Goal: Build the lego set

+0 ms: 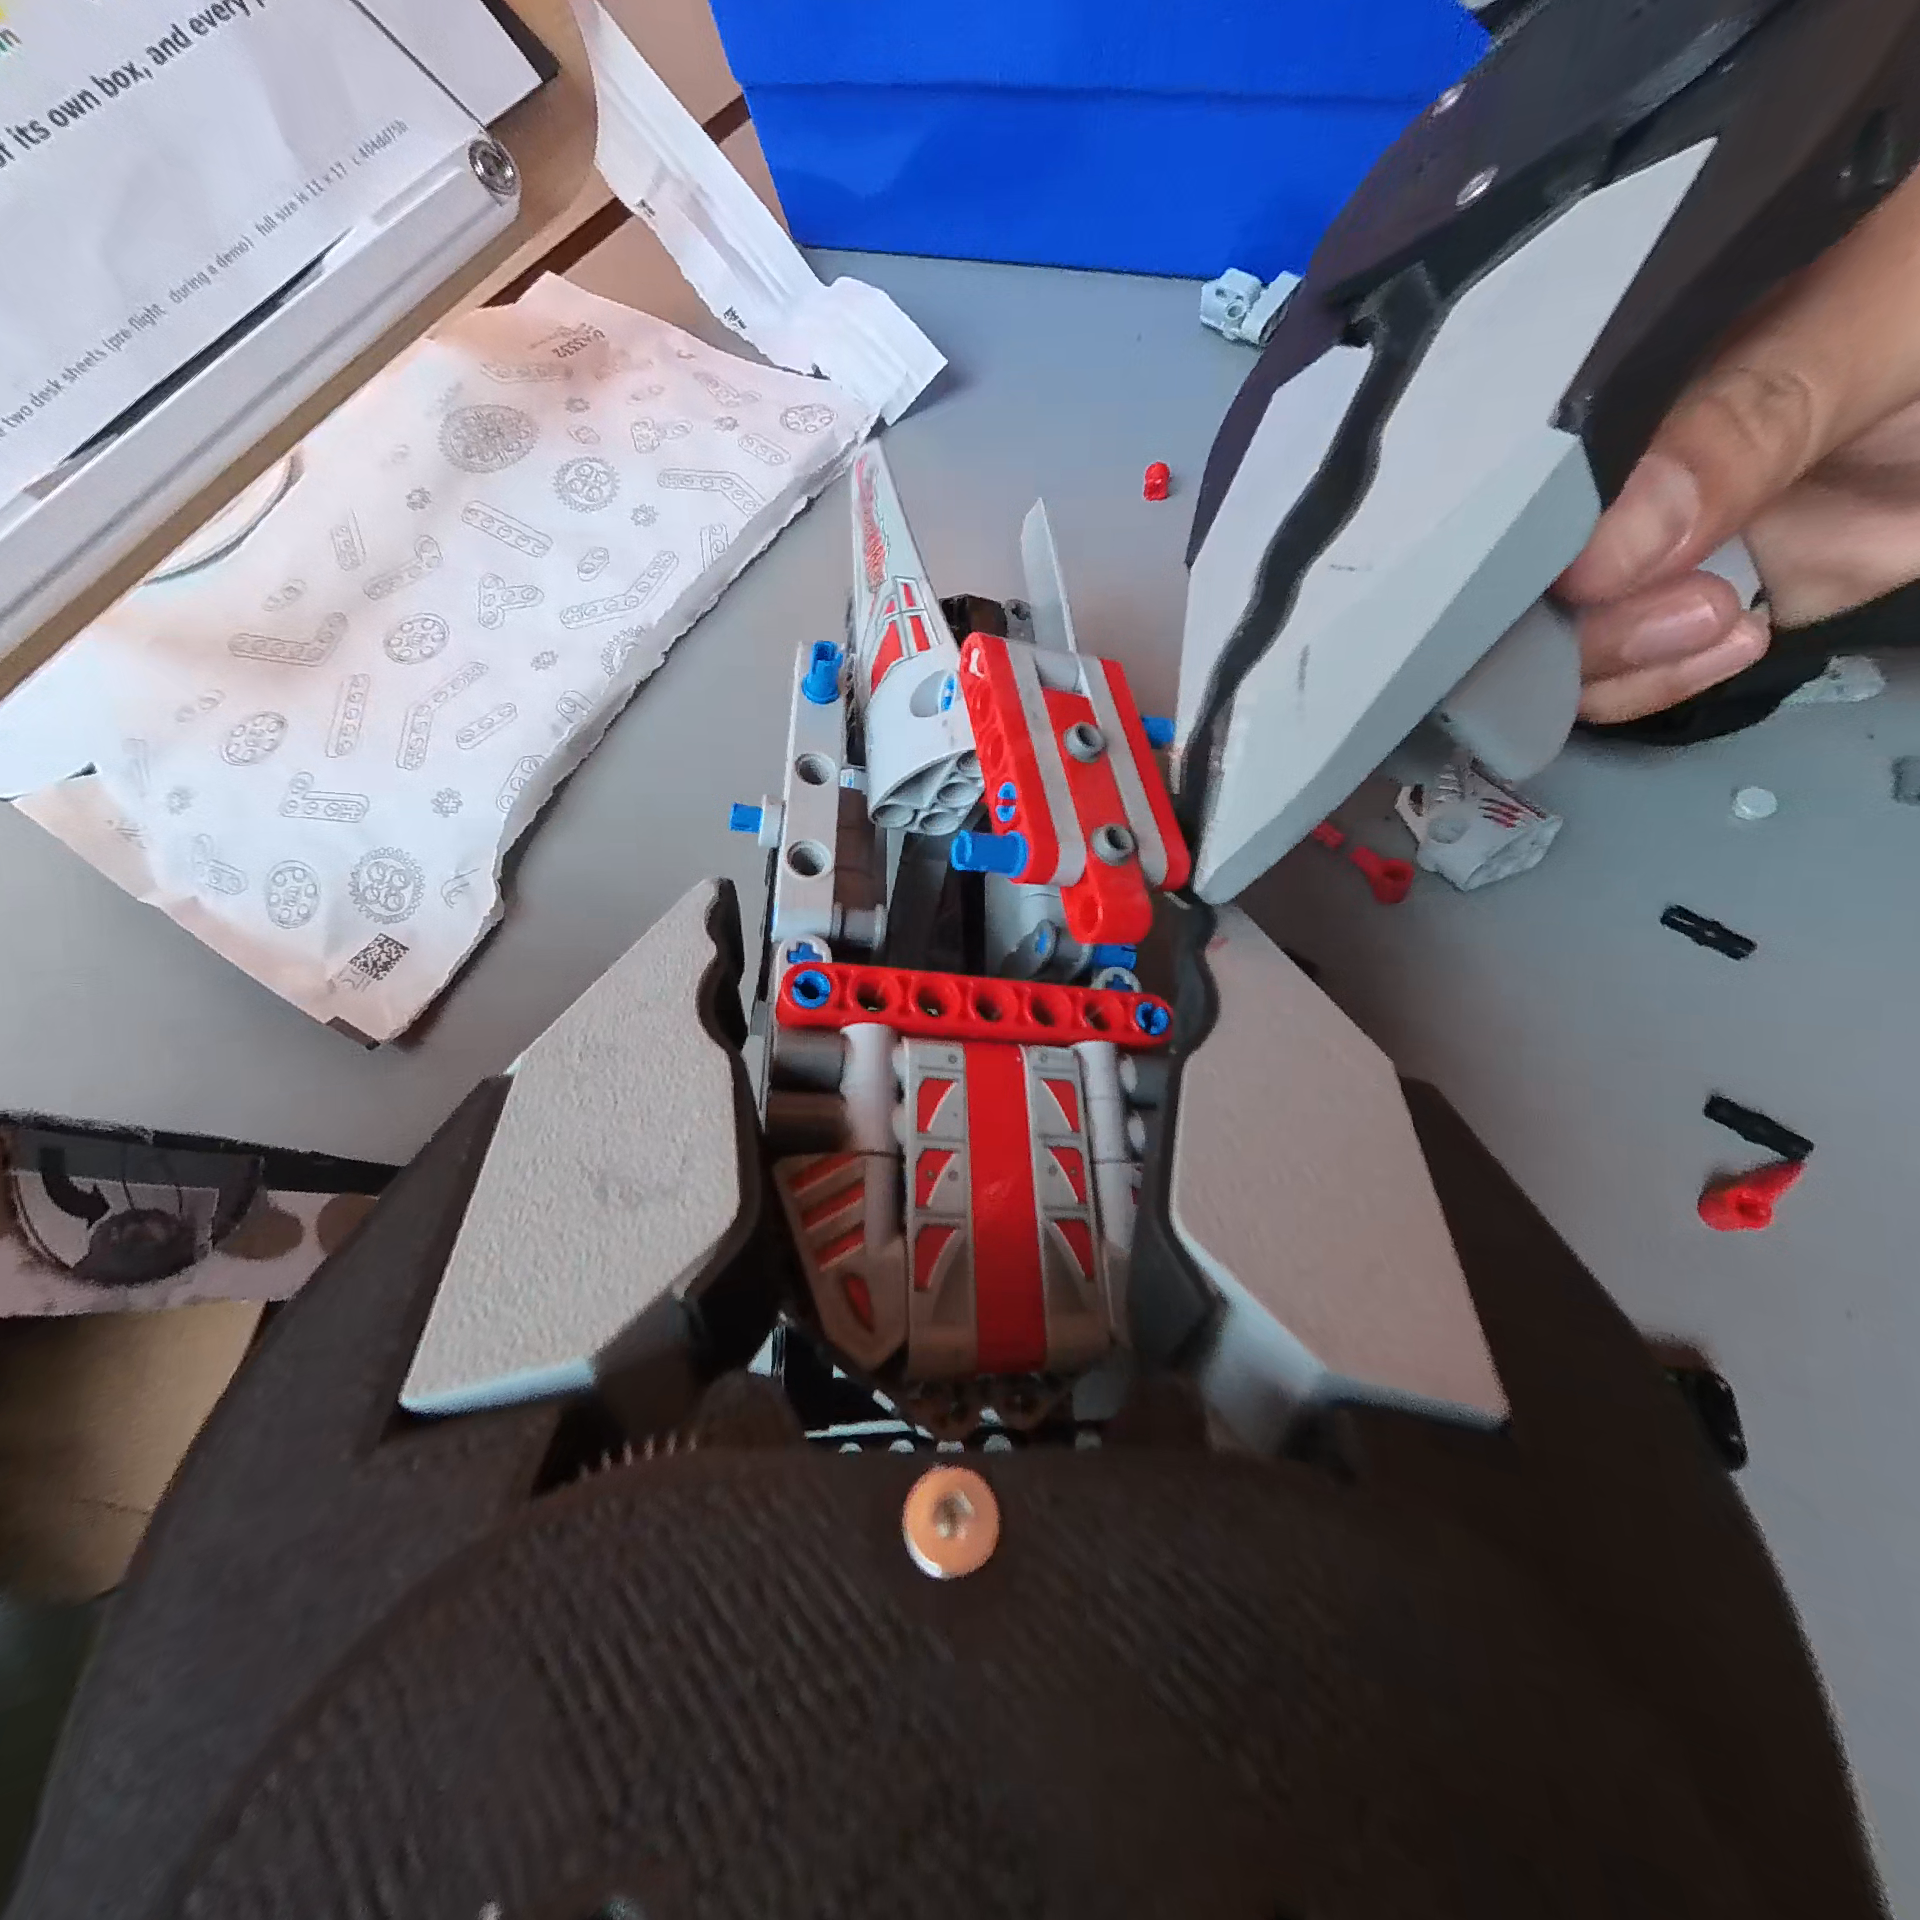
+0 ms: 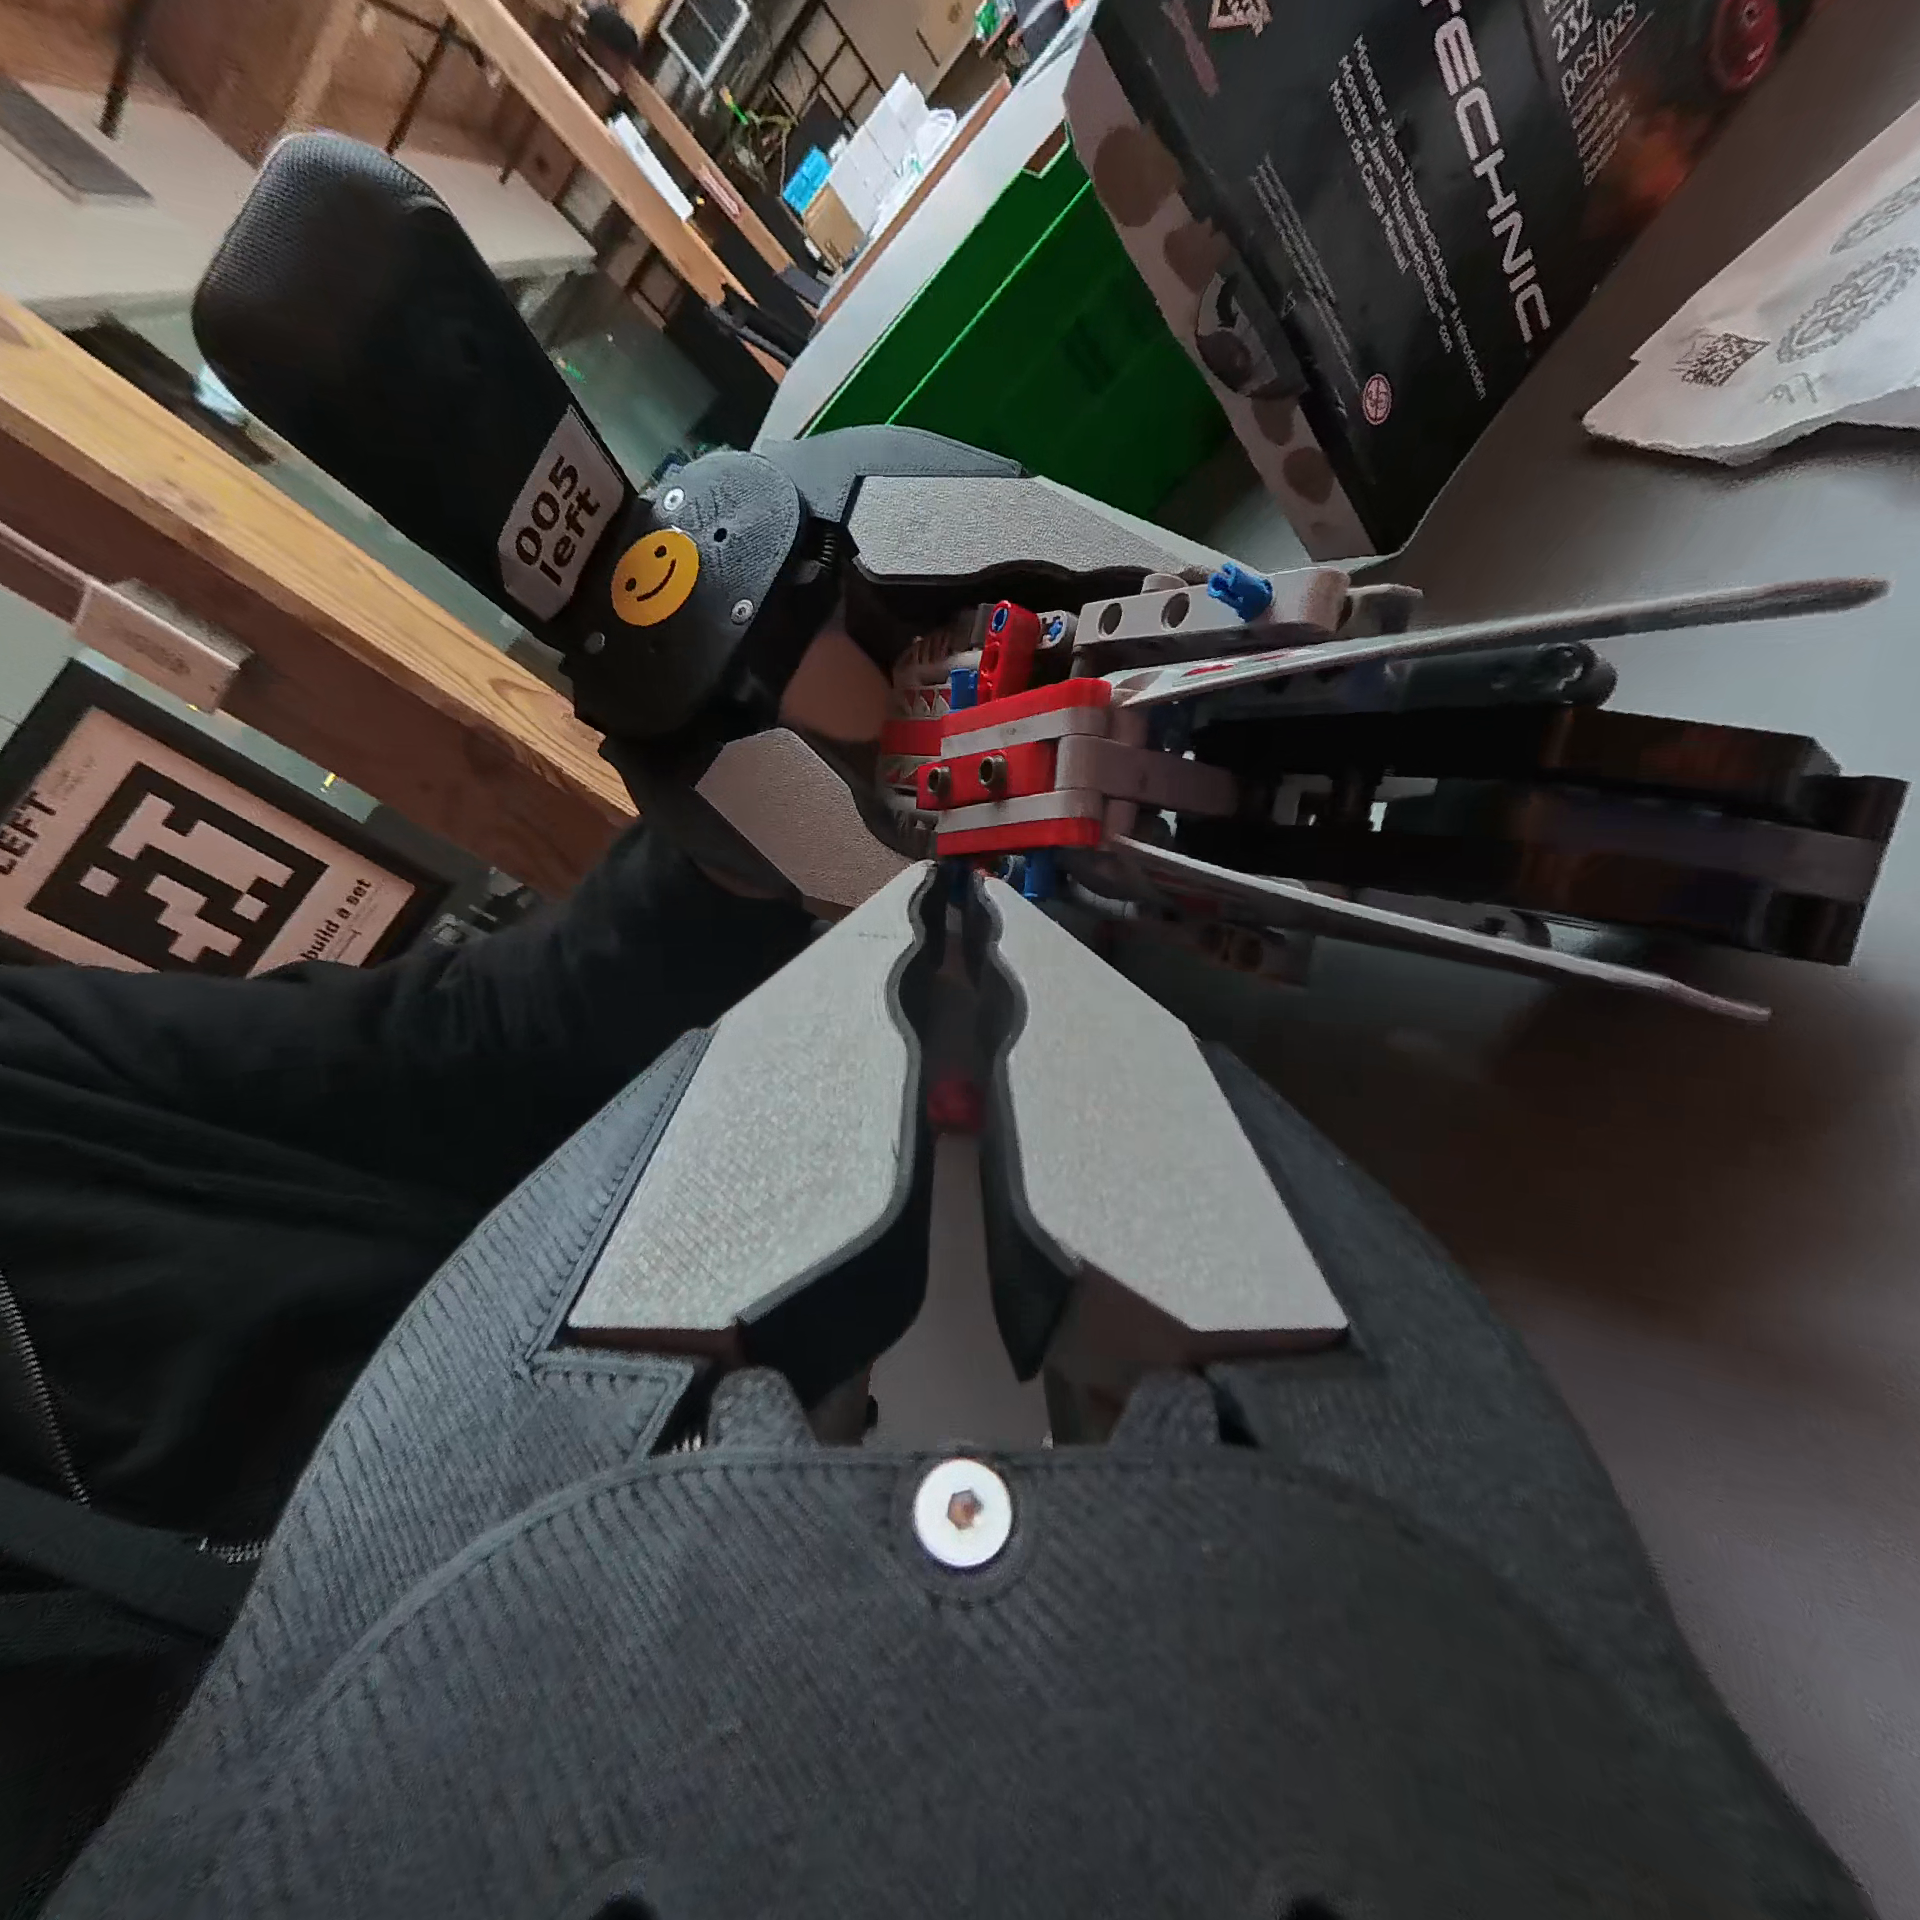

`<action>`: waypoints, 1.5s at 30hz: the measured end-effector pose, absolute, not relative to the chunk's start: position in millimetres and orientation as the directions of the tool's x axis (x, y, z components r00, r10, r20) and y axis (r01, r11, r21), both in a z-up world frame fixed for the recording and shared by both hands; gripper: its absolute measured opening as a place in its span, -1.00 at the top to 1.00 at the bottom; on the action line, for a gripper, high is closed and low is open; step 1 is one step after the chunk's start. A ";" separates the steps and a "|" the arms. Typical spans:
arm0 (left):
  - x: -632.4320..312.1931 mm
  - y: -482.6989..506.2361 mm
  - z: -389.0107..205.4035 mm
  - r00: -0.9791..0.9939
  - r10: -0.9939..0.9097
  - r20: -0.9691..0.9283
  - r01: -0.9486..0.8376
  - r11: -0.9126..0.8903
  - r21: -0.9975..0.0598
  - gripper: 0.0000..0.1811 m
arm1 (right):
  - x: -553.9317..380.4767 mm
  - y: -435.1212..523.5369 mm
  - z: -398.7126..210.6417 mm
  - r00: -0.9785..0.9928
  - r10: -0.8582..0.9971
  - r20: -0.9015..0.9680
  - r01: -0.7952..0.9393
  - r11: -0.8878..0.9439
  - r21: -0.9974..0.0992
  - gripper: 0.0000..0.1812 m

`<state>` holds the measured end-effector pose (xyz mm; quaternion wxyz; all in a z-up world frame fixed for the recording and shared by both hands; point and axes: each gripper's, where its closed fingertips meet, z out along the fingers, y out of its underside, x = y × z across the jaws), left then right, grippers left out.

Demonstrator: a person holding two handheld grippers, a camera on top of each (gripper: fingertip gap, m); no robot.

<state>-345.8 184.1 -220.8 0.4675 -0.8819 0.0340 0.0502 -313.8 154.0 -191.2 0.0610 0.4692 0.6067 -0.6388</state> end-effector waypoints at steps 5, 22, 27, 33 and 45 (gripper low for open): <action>-343.9 186.5 -222.1 0.996 0.000 -0.093 -0.076 -0.571 -0.818 0.09 | -311.3 157.9 -190.4 -0.547 0.489 -0.679 0.651 -0.262 -0.713 0.99; -346.9 186.6 -222.2 0.996 0.039 -0.080 -0.042 -0.582 -0.812 0.09 | -308.9 161.0 -191.2 -0.535 0.504 -0.678 0.653 -0.261 -0.711 0.99; -349.1 186.5 -222.8 0.998 0.050 -0.024 0.009 -0.570 -0.821 0.09 | -316.0 157.5 -186.8 -0.519 0.526 -0.674 0.631 -0.296 -0.717 0.99; -351.4 186.7 -222.2 0.996 0.071 -0.061 -0.009 -0.580 -0.815 0.09 | -314.6 160.9 -188.9 -0.519 0.518 -0.680 0.643 -0.287 -0.710 1.00; -355.5 182.3 -223.2 0.997 0.025 0.075 0.077 -0.539 -0.839 0.10 | -313.6 181.2 -180.0 -0.497 0.436 -0.750 0.651 -0.384 -0.655 0.89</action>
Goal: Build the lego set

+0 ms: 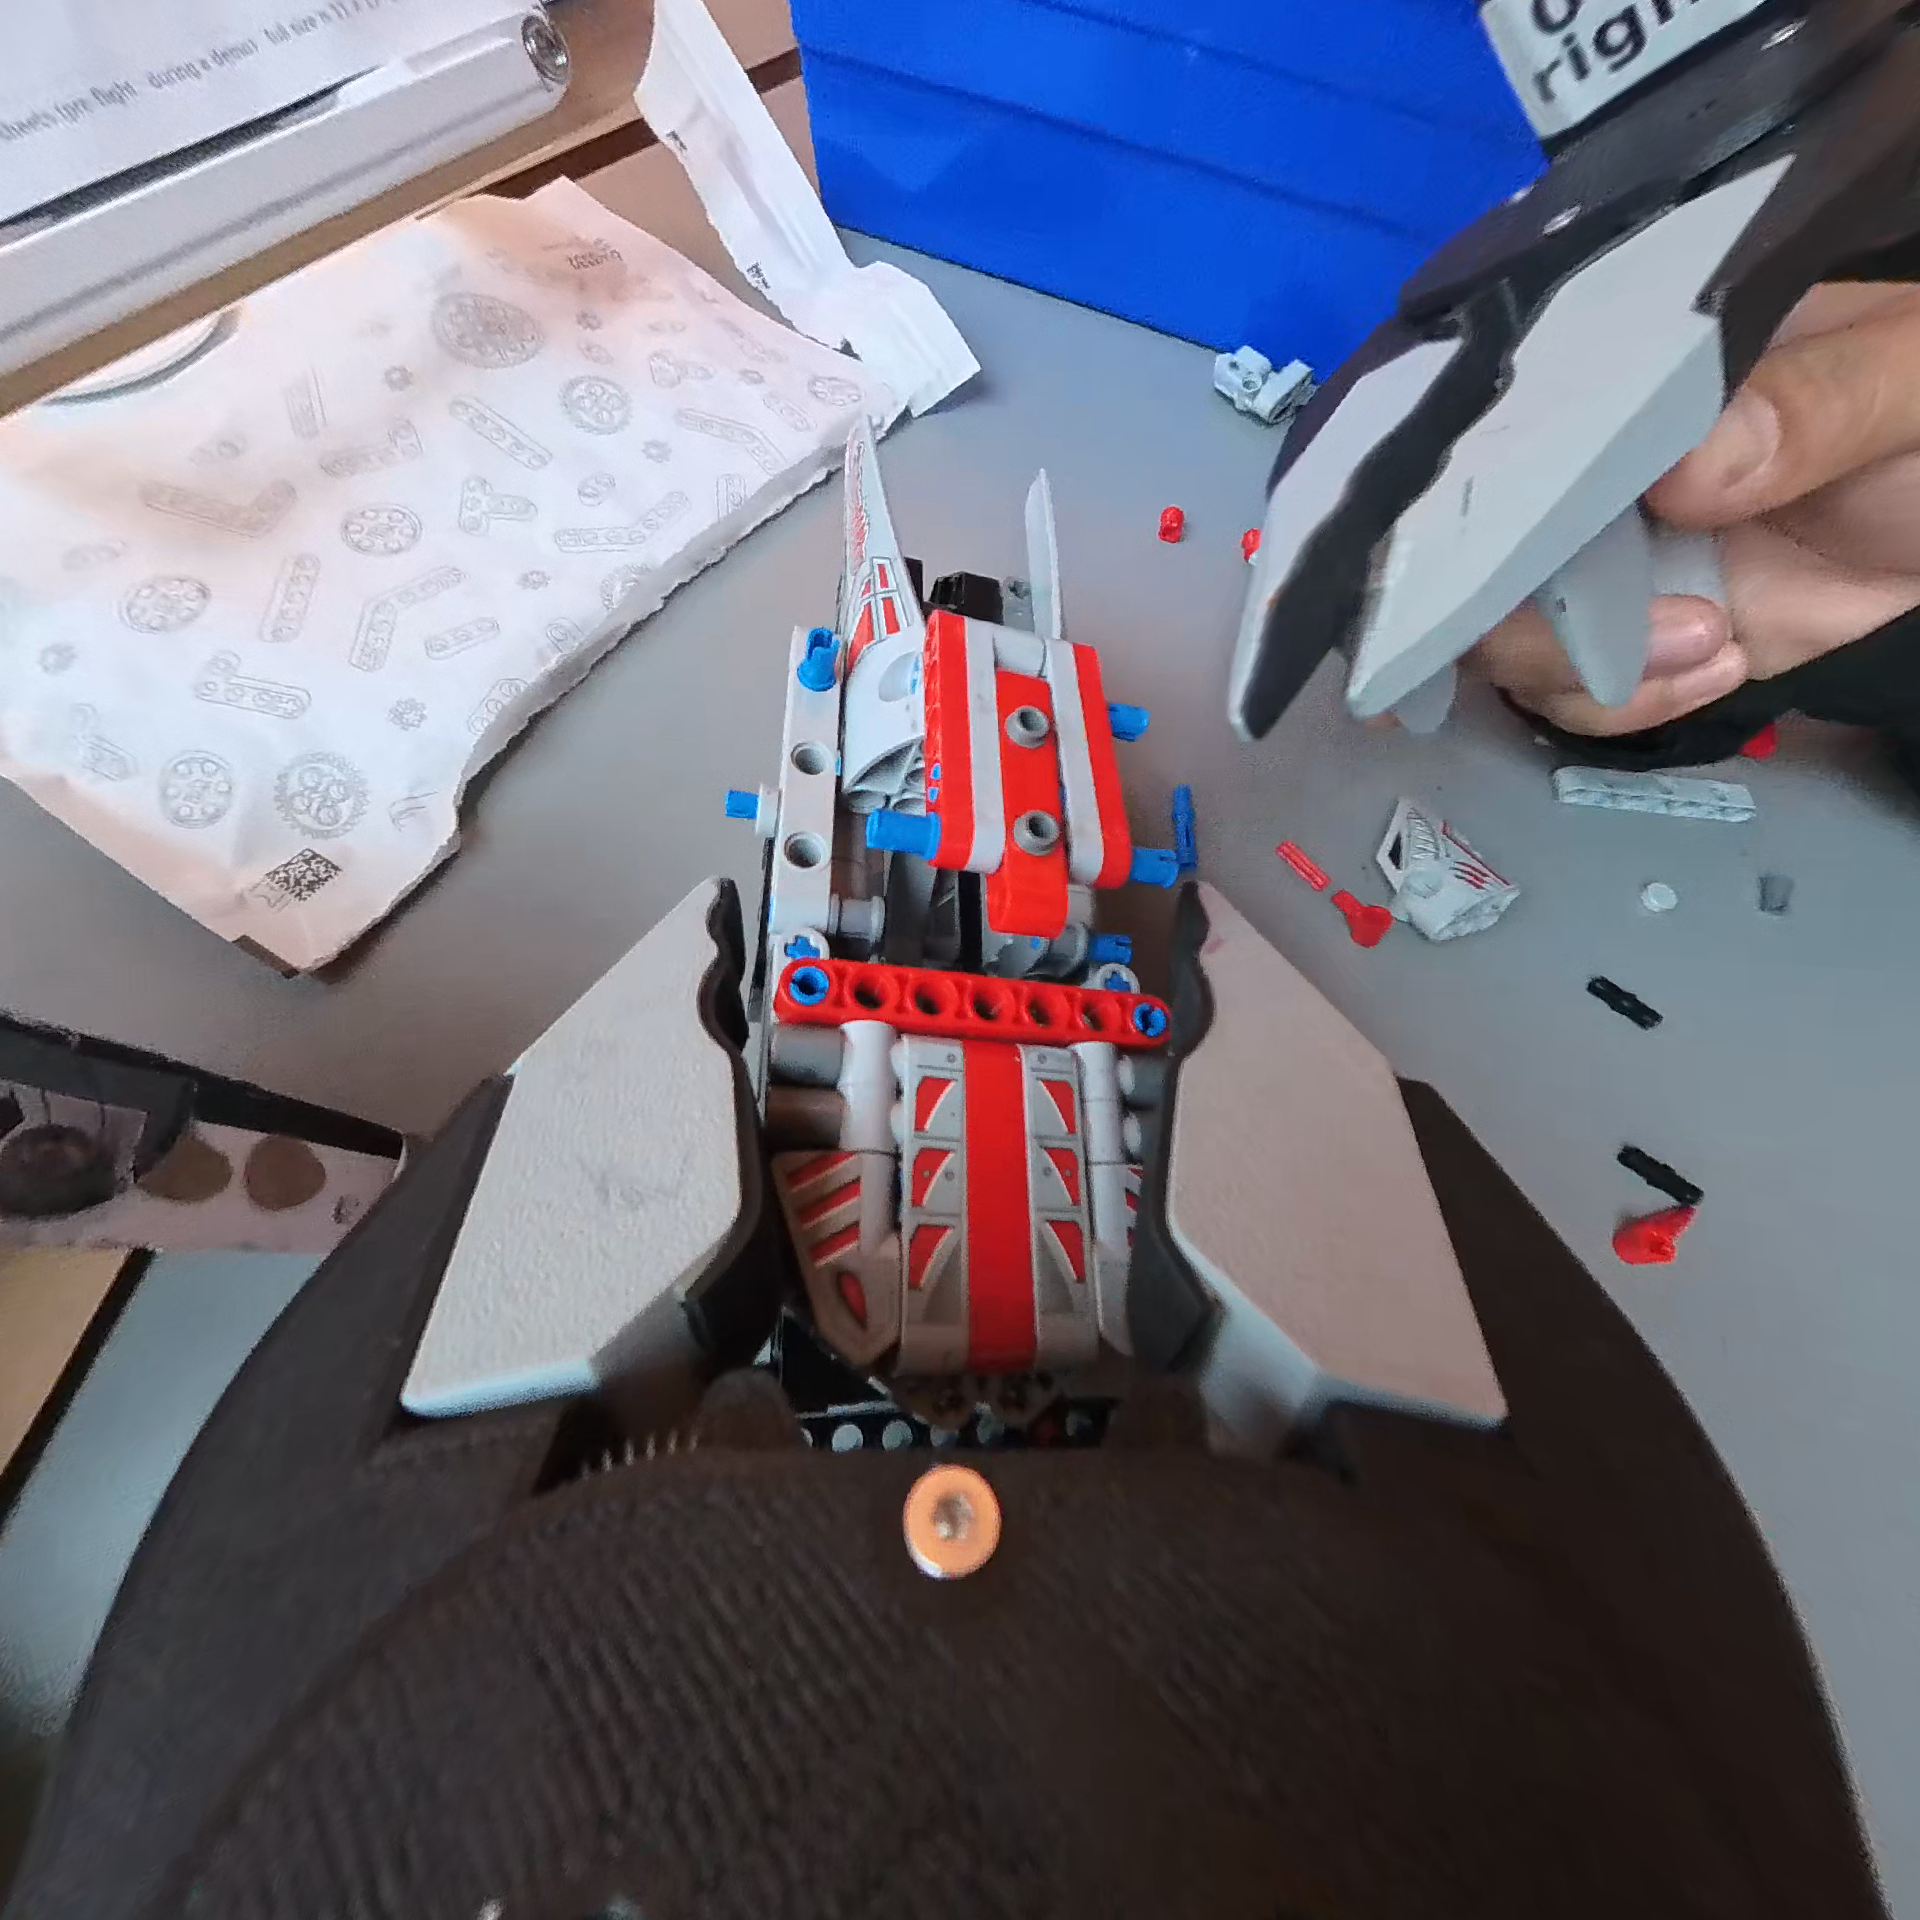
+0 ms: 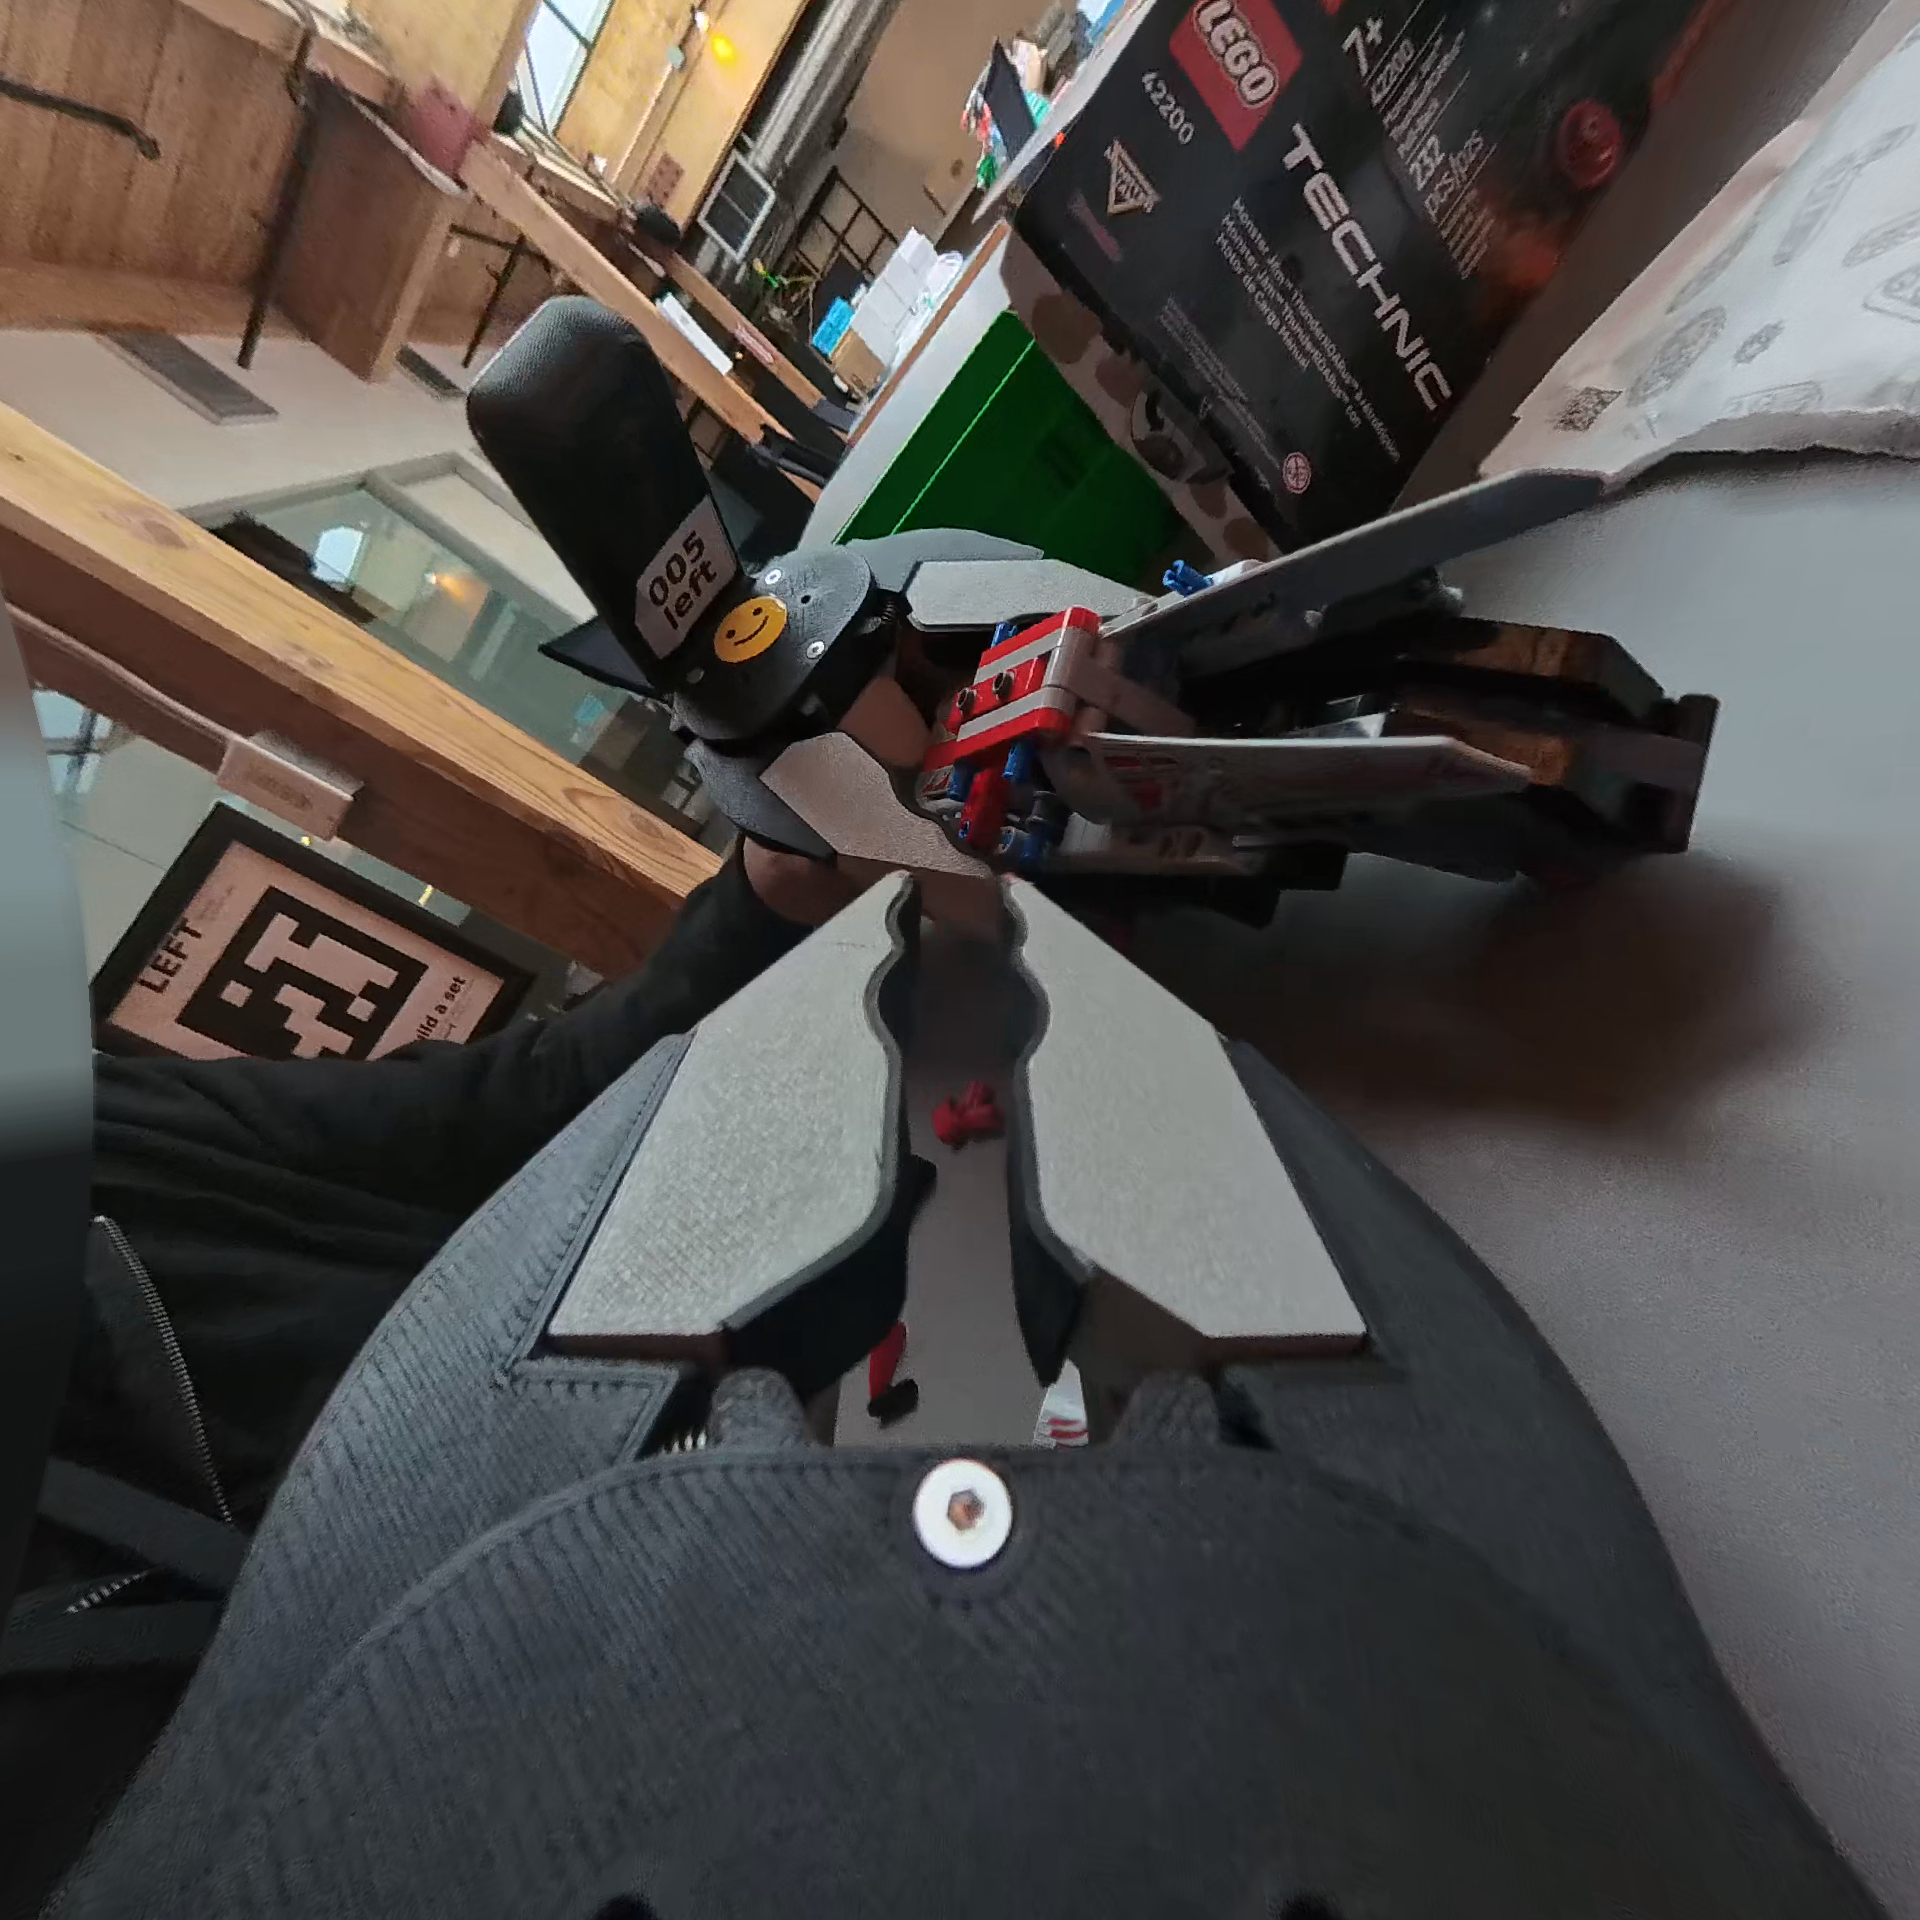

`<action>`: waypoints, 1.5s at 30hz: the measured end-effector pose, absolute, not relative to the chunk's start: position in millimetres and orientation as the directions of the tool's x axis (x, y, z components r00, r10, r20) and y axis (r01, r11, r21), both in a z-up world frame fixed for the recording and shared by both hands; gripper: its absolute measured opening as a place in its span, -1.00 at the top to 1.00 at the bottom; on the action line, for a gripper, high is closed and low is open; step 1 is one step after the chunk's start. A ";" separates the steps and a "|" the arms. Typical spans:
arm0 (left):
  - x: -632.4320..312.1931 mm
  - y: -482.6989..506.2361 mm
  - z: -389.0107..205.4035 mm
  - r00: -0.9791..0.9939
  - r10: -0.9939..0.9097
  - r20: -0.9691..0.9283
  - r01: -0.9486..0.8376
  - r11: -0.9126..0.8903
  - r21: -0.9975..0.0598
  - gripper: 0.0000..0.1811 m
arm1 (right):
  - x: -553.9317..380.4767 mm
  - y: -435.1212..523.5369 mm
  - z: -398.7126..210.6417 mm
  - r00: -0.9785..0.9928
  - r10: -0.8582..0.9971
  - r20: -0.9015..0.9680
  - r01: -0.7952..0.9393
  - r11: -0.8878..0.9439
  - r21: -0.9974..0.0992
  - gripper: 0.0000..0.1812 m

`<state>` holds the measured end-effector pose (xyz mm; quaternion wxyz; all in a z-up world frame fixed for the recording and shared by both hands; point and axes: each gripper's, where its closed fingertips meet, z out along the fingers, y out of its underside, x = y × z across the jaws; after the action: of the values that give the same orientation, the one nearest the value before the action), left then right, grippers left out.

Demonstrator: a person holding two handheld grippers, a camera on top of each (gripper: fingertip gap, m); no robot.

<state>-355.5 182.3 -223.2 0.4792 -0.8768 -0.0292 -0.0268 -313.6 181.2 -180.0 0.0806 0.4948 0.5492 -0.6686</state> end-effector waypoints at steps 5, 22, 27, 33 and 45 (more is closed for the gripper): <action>-351.5 185.5 -220.5 0.999 0.021 -0.025 -0.010 -0.538 -0.843 0.10 | -320.6 179.2 -184.6 -0.460 0.381 -0.802 0.670 -0.444 -0.595 0.86; -338.6 185.1 -220.3 0.996 -0.077 -0.044 -0.078 -0.532 -0.843 0.10 | -322.6 172.0 -178.5 -0.465 0.160 -0.871 0.714 -0.514 -0.476 0.99; -335.2 180.5 -221.1 0.991 -0.131 -0.018 -0.085 -0.530 -0.843 0.10 | -320.2 166.4 -177.6 -0.467 0.129 -0.875 0.733 -0.496 -0.465 1.00; -341.5 179.2 -222.7 0.996 -0.078 0.051 -0.001 -0.555 -0.832 0.10 | -318.8 164.0 -183.5 -0.507 0.282 -0.815 0.717 -0.387 -0.580 0.99; -341.4 181.0 -224.9 0.994 -0.044 0.100 0.058 -0.565 -0.823 0.10 | -311.0 165.5 -186.7 -0.520 0.318 -0.792 0.724 -0.328 -0.607 0.99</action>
<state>-341.4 181.0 -224.9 0.4661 -0.8830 -0.0041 -0.0545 -311.0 165.5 -186.7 0.1516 0.4658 0.5594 -0.6687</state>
